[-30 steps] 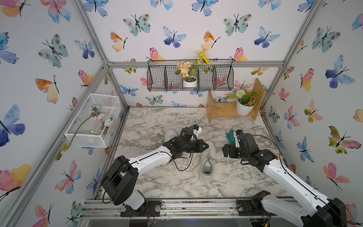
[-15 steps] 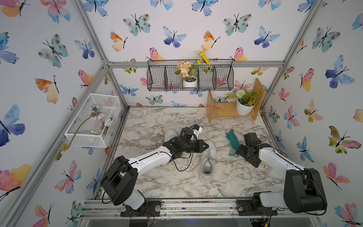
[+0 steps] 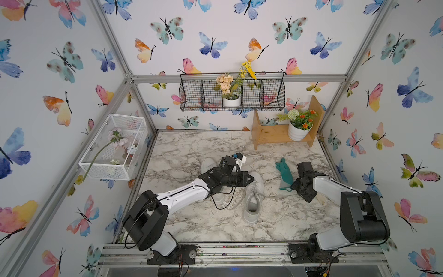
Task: Tie the shoes
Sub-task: Wrap the shoelace around the shoelace.
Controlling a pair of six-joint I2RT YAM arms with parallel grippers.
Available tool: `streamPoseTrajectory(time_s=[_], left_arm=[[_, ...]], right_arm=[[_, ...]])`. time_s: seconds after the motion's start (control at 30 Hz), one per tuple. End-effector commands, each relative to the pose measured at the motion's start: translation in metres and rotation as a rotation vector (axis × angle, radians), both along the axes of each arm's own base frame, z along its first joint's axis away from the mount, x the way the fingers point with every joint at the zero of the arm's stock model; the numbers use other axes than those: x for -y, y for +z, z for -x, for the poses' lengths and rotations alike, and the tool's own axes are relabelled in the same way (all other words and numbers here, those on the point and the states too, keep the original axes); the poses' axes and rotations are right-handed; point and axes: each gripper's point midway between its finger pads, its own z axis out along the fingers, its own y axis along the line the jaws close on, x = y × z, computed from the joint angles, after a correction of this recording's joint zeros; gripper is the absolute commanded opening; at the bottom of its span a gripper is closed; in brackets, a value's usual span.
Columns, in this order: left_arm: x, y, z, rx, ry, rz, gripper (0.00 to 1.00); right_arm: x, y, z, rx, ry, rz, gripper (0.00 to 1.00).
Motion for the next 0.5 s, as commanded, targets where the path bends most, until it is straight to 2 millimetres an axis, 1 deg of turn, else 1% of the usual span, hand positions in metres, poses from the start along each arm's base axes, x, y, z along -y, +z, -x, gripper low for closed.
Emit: streamPoseTrajectory(time_s=[0.0, 0.07, 0.1, 0.13, 0.2, 0.27, 0.3, 0.37, 0.47], left_arm=[[-0.002, 0.012, 0.004, 0.038, -0.011, 0.018, 0.0], [-0.003, 0.012, 0.004, 0.039, -0.007, 0.016, 0.0], [-0.003, 0.012, 0.004, 0.038, -0.007, 0.014, 0.0], [-0.003, 0.012, 0.004, 0.04, -0.005, 0.014, 0.0], [-0.004, 0.013, 0.003, 0.042, -0.002, 0.013, 0.0], [-0.004, 0.014, 0.003, 0.049, -0.001, 0.014, 0.0], [-0.004, 0.014, 0.003, 0.052, 0.0, 0.014, 0.0], [-0.006, 0.015, 0.002, 0.063, 0.005, 0.008, 0.0], [-0.008, 0.015, 0.004, 0.071, 0.004, 0.004, 0.0]], right_arm=[[0.002, -0.008, -0.002, -0.02, 0.004, 0.004, 0.61], [-0.002, -0.014, 0.001, -0.042, 0.015, -0.018, 0.51], [-0.003, -0.016, 0.002, -0.05, 0.017, -0.02, 0.44], [-0.002, -0.016, 0.003, -0.055, 0.021, -0.016, 0.36], [0.0, -0.014, 0.004, -0.054, 0.028, -0.003, 0.2], [0.001, -0.006, 0.002, -0.035, 0.037, 0.007, 0.05], [0.001, 0.001, -0.001, -0.02, 0.049, 0.012, 0.02], [0.0, 0.016, -0.008, 0.019, 0.089, 0.015, 0.02], [-0.007, 0.052, -0.026, 0.132, 0.179, 0.011, 0.02]])
